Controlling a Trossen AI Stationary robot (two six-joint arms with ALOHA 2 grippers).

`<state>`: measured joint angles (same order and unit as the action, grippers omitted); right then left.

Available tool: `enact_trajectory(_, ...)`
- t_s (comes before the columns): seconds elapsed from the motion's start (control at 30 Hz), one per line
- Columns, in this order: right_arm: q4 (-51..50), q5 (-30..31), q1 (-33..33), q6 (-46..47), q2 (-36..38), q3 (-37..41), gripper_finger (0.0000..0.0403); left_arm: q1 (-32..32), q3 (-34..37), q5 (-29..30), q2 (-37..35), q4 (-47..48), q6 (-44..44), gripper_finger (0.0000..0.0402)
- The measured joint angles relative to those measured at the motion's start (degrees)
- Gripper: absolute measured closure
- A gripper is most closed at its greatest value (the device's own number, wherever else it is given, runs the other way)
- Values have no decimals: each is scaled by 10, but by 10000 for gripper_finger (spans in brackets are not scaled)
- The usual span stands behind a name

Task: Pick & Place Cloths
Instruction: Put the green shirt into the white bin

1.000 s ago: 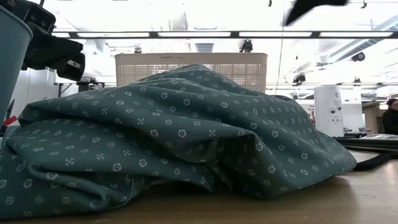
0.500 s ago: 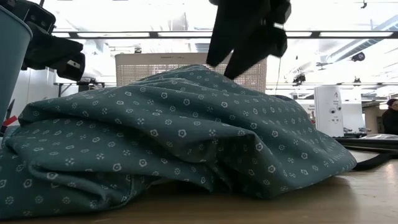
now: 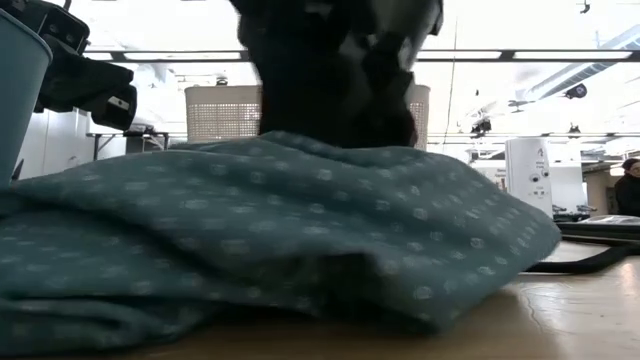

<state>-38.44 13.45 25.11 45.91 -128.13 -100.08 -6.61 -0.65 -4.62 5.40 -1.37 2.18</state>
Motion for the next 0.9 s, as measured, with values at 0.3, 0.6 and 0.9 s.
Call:
enact_trajectory(0.3,-145,-6,-17,-14,-70,-131,292,0,0,0,0,0,0,376)
enact_trajectory(0.6,-264,28,-18,-35,-65,-229,375,0,0,0,0,0,0,376)
enact_trajectory(0.9,-397,125,-13,-39,-20,-343,380,0,0,0,0,0,0,376)
